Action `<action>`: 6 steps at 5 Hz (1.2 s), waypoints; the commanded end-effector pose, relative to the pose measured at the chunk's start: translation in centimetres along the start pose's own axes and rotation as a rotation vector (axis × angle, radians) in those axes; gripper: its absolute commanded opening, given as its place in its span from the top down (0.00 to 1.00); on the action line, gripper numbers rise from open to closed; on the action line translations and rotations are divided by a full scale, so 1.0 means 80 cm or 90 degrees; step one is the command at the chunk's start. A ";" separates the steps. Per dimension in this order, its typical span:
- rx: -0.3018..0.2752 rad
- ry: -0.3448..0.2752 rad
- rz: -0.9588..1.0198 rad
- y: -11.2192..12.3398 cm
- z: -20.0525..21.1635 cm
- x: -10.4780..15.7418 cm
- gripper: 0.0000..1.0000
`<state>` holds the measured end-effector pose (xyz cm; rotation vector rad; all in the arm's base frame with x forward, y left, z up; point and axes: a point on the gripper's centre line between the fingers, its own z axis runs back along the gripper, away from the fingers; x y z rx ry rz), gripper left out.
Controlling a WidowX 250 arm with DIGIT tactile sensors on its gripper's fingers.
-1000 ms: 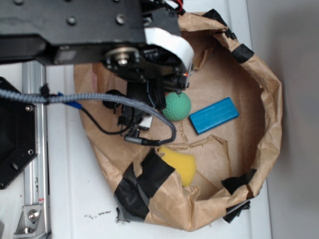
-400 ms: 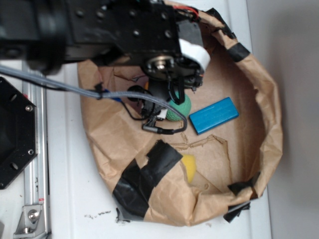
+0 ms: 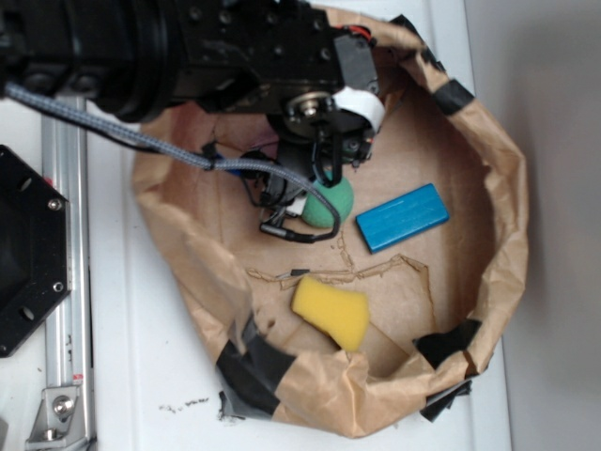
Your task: Grab the yellow duck.
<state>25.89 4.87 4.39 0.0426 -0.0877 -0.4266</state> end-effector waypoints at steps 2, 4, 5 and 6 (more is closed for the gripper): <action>0.008 -0.045 0.008 0.016 0.037 -0.005 0.00; 0.010 -0.036 -0.002 0.013 0.018 0.000 0.00; -0.028 -0.060 0.015 0.002 0.003 0.007 0.00; -0.015 -0.056 0.015 -0.012 -0.042 0.020 0.00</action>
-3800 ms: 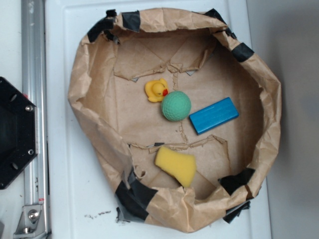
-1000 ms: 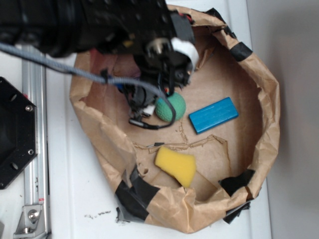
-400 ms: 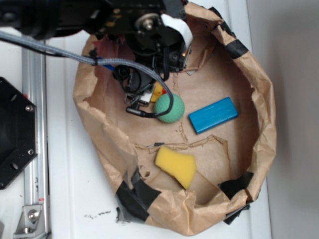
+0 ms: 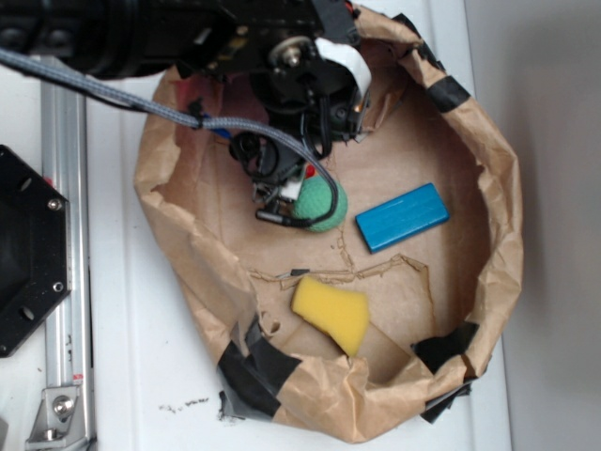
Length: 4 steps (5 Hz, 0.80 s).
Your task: Grab the yellow duck.
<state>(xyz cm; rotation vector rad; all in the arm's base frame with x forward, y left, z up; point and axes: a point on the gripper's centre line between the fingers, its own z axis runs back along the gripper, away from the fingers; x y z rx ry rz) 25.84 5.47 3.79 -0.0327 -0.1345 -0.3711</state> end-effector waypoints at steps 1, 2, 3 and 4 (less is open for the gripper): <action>0.046 -0.004 -0.039 -0.021 -0.041 0.021 0.00; 0.058 -0.002 -0.057 -0.028 -0.037 0.019 0.00; 0.058 -0.003 -0.059 -0.029 -0.036 0.019 0.00; 0.067 0.002 -0.038 -0.028 -0.037 0.019 1.00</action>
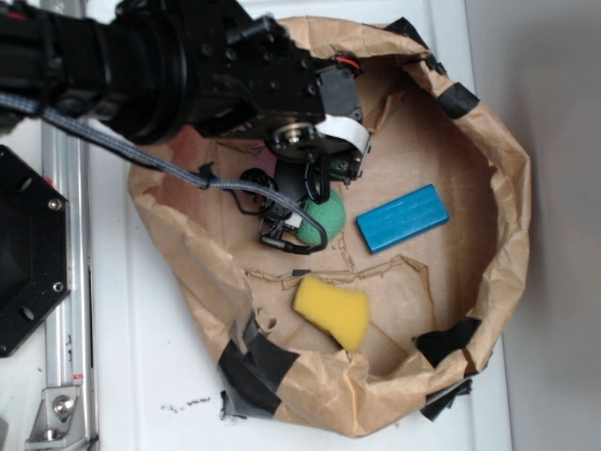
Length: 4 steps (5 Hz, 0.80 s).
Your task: Grab the yellow duck.
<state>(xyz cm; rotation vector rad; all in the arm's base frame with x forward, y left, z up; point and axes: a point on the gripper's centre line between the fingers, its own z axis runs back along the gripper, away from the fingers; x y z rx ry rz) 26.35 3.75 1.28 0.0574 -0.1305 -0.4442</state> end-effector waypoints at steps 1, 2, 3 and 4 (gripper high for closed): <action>0.018 -0.010 0.010 -0.011 -0.002 0.011 1.00; 0.018 -0.012 0.015 -0.011 -0.002 0.011 1.00; 0.016 -0.014 0.020 -0.011 0.000 0.009 1.00; 0.011 -0.018 0.027 -0.010 0.003 0.007 1.00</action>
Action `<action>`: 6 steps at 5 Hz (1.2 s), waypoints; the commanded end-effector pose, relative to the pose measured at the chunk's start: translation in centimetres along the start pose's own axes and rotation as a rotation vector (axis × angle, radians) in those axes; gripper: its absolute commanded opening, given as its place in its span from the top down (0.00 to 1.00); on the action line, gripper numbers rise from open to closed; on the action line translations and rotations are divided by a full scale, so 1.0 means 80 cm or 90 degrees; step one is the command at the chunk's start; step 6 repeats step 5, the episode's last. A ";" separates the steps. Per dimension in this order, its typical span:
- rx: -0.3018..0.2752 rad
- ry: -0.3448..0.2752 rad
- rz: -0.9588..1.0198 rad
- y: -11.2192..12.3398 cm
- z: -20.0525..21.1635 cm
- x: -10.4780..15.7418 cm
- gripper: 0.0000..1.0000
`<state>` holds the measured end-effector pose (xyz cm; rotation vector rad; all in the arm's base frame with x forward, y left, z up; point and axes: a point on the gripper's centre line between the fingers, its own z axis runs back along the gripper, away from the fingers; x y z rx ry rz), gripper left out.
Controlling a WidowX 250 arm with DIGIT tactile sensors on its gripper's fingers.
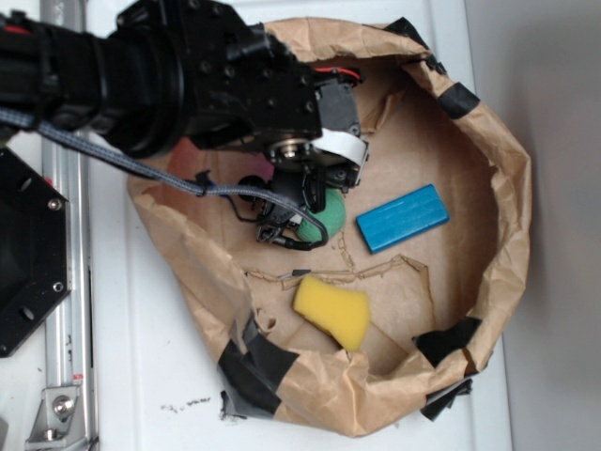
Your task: Grab the yellow duck.
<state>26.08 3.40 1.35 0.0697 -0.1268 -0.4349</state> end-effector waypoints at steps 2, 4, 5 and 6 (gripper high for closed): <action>0.032 -0.111 0.159 -0.007 0.106 -0.006 1.00; 0.017 -0.169 0.327 -0.002 0.216 0.030 1.00; 0.027 -0.150 0.338 0.000 0.206 0.032 1.00; 0.027 -0.150 0.338 0.000 0.206 0.032 1.00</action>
